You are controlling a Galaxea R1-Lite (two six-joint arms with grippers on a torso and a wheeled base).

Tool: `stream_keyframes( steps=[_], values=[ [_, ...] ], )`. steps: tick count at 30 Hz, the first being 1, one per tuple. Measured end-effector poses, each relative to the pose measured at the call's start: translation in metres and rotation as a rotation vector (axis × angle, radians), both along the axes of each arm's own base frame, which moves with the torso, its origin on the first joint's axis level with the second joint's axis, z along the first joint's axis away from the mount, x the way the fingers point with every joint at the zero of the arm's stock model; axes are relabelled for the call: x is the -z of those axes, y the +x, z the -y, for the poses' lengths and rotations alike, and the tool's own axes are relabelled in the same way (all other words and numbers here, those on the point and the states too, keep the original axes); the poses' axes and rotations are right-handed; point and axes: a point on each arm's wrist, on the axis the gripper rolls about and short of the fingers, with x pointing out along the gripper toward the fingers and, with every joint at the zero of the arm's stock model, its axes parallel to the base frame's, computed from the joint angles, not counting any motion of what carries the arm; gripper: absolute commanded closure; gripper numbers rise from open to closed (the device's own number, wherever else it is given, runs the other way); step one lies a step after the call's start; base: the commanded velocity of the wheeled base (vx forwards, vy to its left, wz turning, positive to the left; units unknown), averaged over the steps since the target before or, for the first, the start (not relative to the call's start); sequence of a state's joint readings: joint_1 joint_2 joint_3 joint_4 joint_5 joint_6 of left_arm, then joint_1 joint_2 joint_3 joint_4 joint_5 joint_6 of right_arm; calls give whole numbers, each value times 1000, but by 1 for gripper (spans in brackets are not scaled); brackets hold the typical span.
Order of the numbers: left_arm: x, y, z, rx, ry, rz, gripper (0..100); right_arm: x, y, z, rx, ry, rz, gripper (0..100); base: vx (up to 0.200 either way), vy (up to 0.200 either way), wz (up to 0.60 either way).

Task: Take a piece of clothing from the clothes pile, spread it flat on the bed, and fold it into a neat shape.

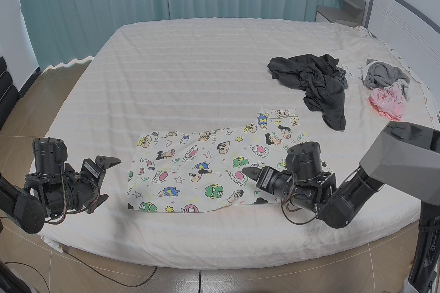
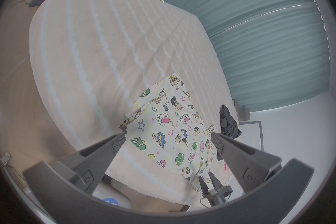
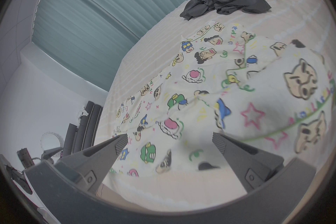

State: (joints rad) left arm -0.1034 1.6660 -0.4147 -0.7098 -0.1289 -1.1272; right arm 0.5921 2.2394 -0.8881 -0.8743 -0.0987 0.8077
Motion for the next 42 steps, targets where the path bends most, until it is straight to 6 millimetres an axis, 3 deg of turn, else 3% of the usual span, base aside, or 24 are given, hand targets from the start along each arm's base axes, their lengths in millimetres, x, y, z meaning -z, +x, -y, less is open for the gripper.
stream_keyframes(
  steps=[9,14,20,31,42],
  values=[
    [9,1,9,55,32,-30,0,-24,-48,50,15,10,-16,0,0,0,0],
    [23,10,14,208,228,-25,0,-41,-79,82,22,35,-13,0,0,0,0],
    [30,30,15,416,390,16,0,-56,-101,104,2,78,11,0,0,0,0],
    [32,77,2,724,539,-33,0,-63,-116,115,-91,121,15,0,0,0,0],
    [55,110,-11,783,537,-33,0,-59,-119,116,-134,114,-1,0,0,0,0]
  ],
)
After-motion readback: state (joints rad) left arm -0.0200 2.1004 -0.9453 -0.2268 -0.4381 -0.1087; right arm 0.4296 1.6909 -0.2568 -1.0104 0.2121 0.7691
